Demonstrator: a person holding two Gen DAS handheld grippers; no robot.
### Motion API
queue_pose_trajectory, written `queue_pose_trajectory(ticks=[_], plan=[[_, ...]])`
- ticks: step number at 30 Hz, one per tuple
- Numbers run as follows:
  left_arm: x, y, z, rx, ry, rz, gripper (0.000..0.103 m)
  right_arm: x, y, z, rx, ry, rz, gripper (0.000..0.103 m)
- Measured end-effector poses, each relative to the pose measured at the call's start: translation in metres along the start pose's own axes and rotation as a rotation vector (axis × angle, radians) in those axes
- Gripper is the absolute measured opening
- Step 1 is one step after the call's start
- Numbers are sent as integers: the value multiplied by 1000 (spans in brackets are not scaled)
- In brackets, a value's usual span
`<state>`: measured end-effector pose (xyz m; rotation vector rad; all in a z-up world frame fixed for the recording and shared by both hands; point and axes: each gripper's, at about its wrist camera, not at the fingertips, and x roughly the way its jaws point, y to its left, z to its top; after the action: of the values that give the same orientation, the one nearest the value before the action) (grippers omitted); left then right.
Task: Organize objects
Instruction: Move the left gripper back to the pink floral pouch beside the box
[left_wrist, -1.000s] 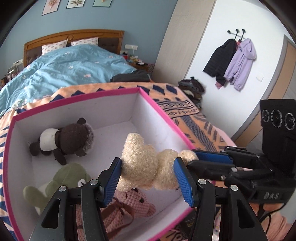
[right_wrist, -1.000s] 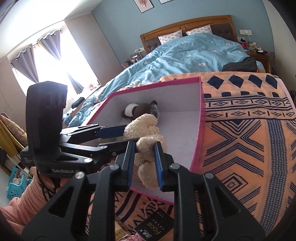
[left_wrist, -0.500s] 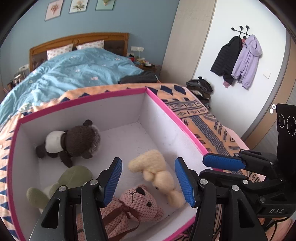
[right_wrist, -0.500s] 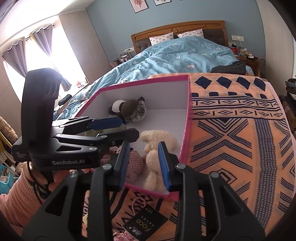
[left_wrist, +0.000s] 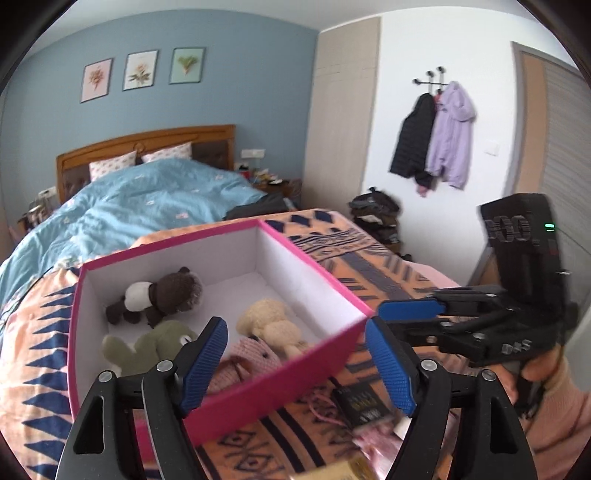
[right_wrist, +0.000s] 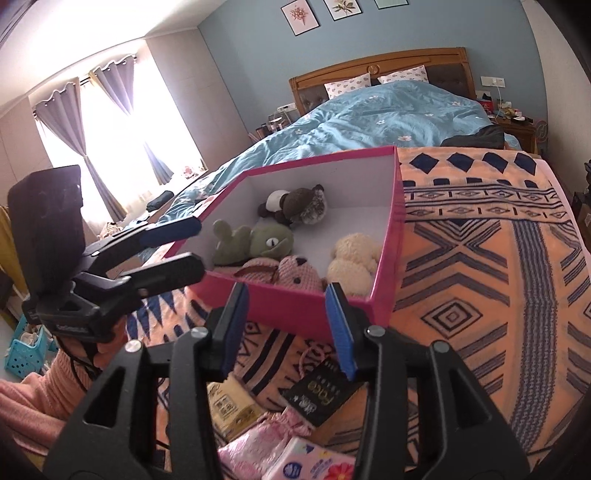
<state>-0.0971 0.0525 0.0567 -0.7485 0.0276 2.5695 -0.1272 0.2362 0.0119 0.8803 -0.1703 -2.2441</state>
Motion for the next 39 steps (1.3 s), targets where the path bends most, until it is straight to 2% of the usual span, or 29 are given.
queue_pose_trajectory(ticks=[6, 11, 16, 19, 23, 26, 31, 35, 39], plan=[[-15, -18, -29, 25, 21, -22, 80, -1, 1, -35, -5, 75, 5, 46], [-6, -29, -55, 14, 87, -67, 80, 13, -7, -70, 1, 192, -33, 46], [11, -37, -81, 14, 170, -56, 80, 19, -7, -93, -27, 249, -91, 46], [16, -37, -90, -5, 197, -64, 80, 19, -6, -100, -53, 255, -144, 46], [22, -37, -101, -3, 226, -31, 80, 20, -18, -101, -48, 263, -253, 46], [28, -34, -108, -14, 250, -7, 80, 19, -21, -95, -21, 241, -233, 46], [36, -29, -116, -23, 282, 42, 80, 36, -2, -87, -88, 230, -218, 46], [36, -24, -120, -34, 290, 81, 80, 50, -3, -85, -107, 235, -291, 46], [34, -16, -119, -42, 281, 128, 80, 47, -24, -85, -24, 229, -322, 46]])
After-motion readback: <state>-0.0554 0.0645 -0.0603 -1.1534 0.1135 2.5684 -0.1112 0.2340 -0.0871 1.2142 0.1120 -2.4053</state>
